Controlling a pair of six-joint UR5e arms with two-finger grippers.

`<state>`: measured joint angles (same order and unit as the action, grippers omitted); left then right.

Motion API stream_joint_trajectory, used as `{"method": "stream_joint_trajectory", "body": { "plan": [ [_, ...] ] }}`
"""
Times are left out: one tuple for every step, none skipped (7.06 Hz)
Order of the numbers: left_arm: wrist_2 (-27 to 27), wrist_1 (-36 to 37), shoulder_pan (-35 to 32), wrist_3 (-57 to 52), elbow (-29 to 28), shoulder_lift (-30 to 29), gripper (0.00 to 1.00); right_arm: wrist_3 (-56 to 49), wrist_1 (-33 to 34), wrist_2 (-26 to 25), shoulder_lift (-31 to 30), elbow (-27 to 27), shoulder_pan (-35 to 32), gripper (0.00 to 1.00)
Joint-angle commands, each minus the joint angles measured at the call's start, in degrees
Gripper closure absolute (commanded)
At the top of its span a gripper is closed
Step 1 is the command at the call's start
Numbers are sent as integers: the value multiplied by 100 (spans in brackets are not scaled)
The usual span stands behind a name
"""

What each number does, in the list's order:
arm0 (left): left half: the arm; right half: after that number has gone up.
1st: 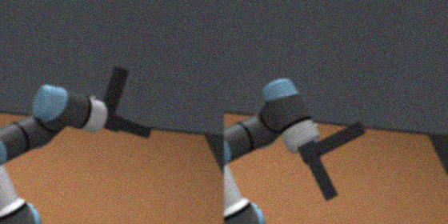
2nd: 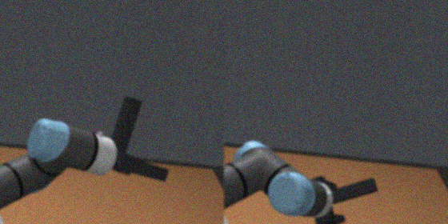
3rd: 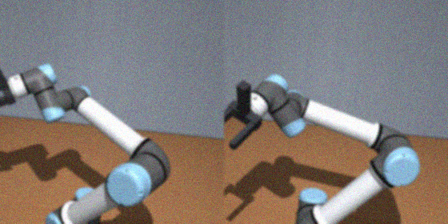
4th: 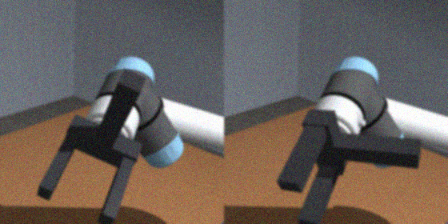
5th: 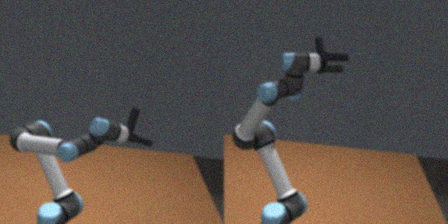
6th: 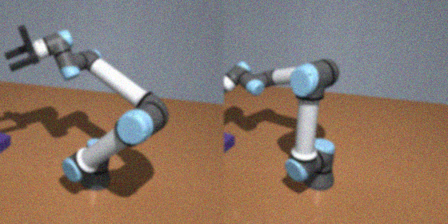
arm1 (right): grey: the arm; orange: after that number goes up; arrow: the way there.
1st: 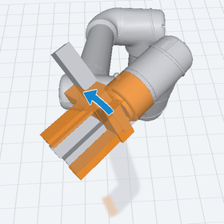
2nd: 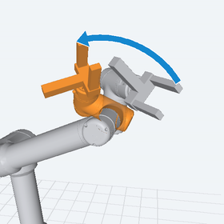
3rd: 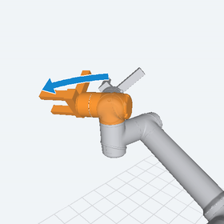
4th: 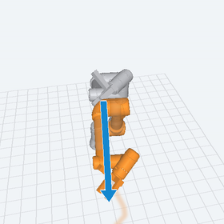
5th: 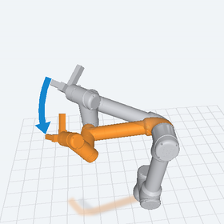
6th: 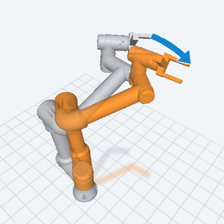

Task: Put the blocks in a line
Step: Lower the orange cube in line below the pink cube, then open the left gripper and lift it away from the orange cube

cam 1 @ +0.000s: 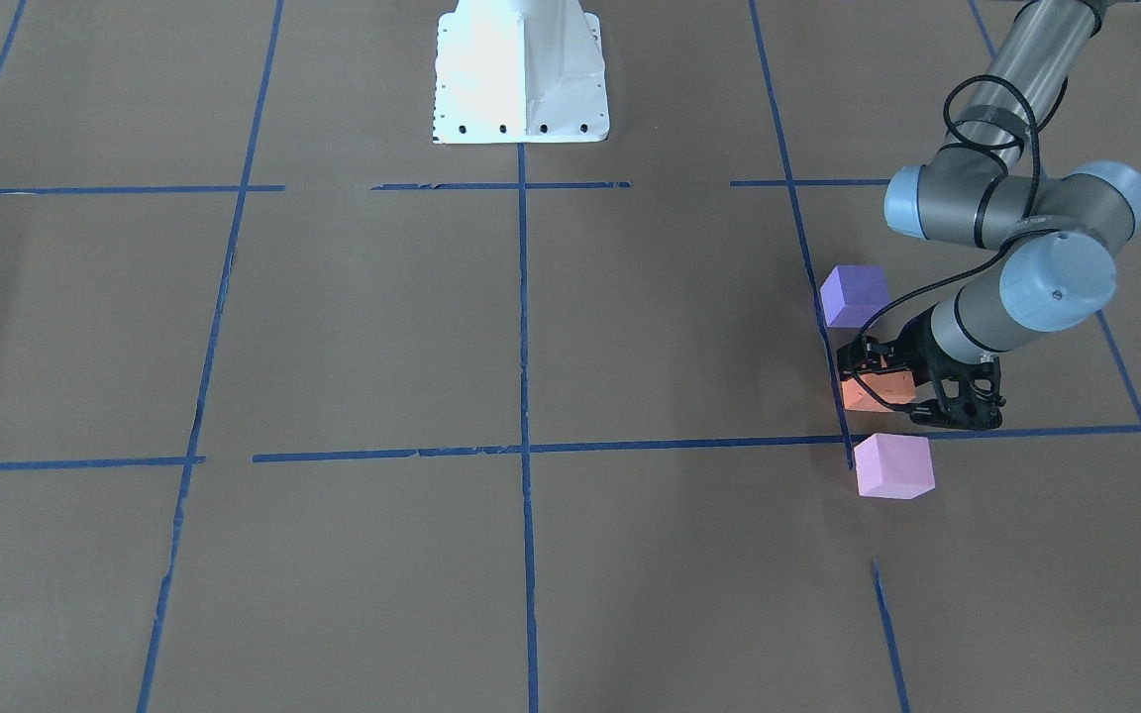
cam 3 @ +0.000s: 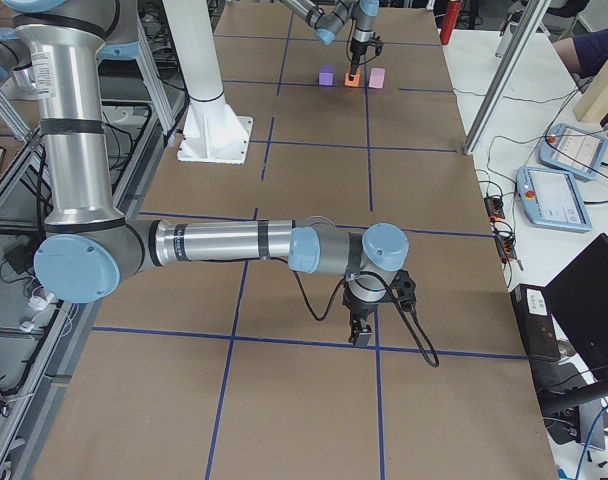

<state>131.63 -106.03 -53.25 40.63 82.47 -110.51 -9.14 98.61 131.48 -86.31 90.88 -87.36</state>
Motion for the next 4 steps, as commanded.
{"method": "stream_joint_trajectory", "body": {
  "plan": [
    [-67, 47, -62, 357, 512, 82, 0, 0, 0, 0, 0, 0, 0, 0],
    [-50, 151, -141, 349, 934, 343, 0, 0, 0, 0, 0, 0, 0, 0],
    [-50, 161, -298, 341, 1268, 555, 0, 0, 0, 0, 0, 0, 0, 0],
    [-50, 257, -570, 332, 1385, 566, 0, 0, 0, 0, 0, 0, 0, 0]
  ]
}}
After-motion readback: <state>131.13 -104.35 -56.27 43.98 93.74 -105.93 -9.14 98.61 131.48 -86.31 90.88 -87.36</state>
